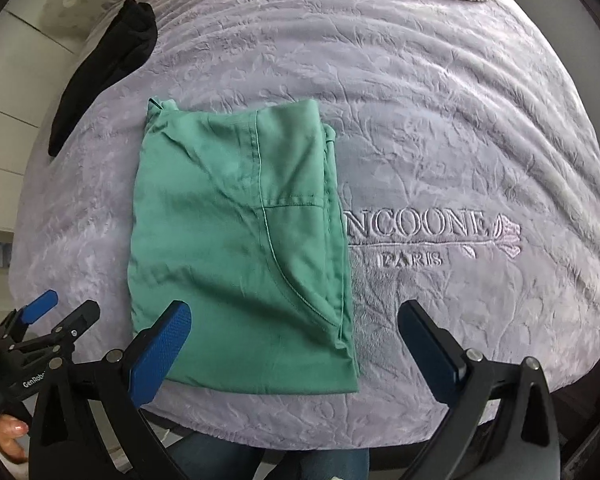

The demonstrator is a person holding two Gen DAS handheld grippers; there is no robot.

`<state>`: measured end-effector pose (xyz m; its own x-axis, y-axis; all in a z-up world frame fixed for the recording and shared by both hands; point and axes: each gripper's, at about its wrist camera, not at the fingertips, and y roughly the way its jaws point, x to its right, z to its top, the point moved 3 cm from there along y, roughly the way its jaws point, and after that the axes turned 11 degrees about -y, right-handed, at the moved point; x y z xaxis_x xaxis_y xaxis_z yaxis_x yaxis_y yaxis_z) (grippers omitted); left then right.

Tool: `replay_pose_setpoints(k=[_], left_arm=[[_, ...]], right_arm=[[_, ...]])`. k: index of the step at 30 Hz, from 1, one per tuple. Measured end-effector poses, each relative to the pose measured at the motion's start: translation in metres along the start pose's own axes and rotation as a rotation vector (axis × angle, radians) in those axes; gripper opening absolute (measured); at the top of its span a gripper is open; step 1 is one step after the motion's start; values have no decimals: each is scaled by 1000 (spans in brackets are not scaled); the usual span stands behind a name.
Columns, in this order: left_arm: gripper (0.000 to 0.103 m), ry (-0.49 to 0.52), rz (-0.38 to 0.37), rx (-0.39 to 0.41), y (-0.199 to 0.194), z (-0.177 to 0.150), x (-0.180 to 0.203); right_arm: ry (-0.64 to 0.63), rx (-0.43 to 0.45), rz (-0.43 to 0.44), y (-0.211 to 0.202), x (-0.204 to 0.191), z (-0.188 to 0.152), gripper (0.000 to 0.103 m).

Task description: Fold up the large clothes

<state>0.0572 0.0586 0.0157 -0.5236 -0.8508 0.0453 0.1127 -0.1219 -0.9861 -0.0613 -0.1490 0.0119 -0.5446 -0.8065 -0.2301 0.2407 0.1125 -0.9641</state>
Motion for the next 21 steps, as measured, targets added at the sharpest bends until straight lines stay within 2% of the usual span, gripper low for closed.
replay_pose_setpoints(k=[8, 21], left_arm=[[103, -16, 25, 32, -9, 6, 2], [103, -14, 26, 29, -7, 7, 2]], right_arm=[[-11, 7, -25, -2, -5, 1, 103], [-33, 9, -58, -2, -7, 6, 103]])
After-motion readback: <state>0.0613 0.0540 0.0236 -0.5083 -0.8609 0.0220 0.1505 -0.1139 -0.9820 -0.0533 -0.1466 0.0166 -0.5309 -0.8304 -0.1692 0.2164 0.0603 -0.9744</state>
